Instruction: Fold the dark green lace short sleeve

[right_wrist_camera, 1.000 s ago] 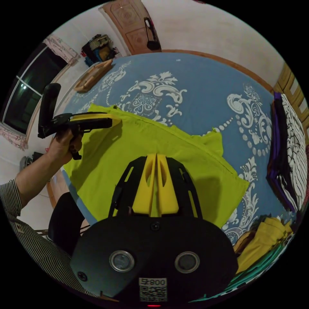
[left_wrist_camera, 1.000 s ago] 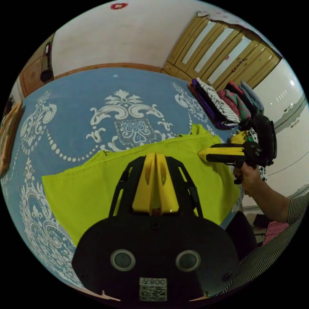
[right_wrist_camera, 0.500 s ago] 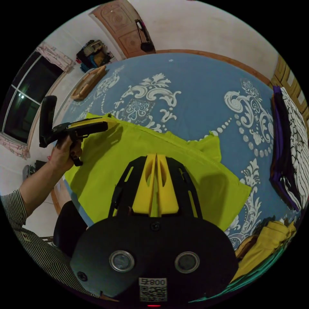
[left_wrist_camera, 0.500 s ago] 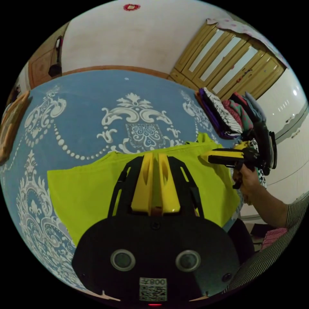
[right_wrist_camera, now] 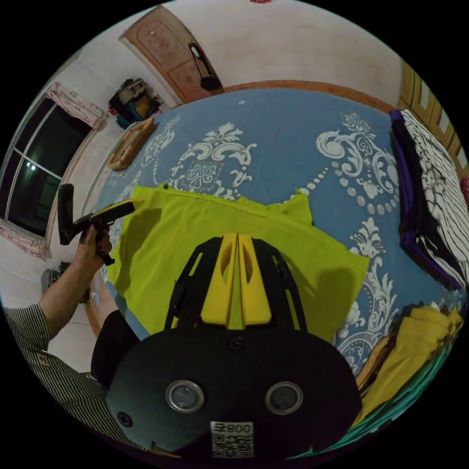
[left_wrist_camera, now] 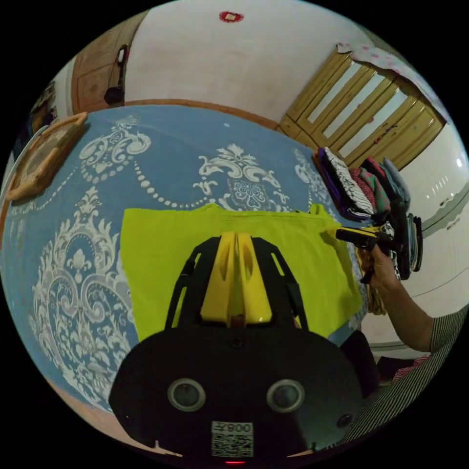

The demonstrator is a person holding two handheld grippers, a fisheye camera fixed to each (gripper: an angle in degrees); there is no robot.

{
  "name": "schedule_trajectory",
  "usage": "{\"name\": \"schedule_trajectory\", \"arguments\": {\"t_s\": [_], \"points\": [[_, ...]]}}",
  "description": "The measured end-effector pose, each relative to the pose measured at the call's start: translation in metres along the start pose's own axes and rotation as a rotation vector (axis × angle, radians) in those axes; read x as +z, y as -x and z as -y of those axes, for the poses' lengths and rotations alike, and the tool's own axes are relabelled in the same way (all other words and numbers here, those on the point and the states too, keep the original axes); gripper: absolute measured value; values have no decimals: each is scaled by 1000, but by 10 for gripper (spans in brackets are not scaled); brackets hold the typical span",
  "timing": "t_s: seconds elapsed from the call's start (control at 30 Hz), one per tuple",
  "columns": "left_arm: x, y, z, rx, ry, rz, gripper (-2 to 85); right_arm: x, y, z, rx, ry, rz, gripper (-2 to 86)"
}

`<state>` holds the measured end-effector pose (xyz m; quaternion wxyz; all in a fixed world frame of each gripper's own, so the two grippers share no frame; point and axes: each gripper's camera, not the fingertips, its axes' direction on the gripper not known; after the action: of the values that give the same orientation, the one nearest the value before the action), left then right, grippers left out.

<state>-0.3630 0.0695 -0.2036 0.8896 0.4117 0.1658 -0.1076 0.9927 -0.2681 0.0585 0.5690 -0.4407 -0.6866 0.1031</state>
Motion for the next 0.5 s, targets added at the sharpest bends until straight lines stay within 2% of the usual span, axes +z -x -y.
{"name": "schedule_trajectory", "arguments": {"t_s": [0.1, 0.27, 0.5], "points": [[-34, 17, -46, -55, -33, -12, 28, -31, -11, -42, 32, -41, 41, 3], [-82, 69, -146, -267, -35, -60, 63, -75, -32, -127, 114, -48, 71, 9], [-84, 89, -214, -366, 6, -152, 87, -118, -70, -247, 292, -10, 77, 52]]}}
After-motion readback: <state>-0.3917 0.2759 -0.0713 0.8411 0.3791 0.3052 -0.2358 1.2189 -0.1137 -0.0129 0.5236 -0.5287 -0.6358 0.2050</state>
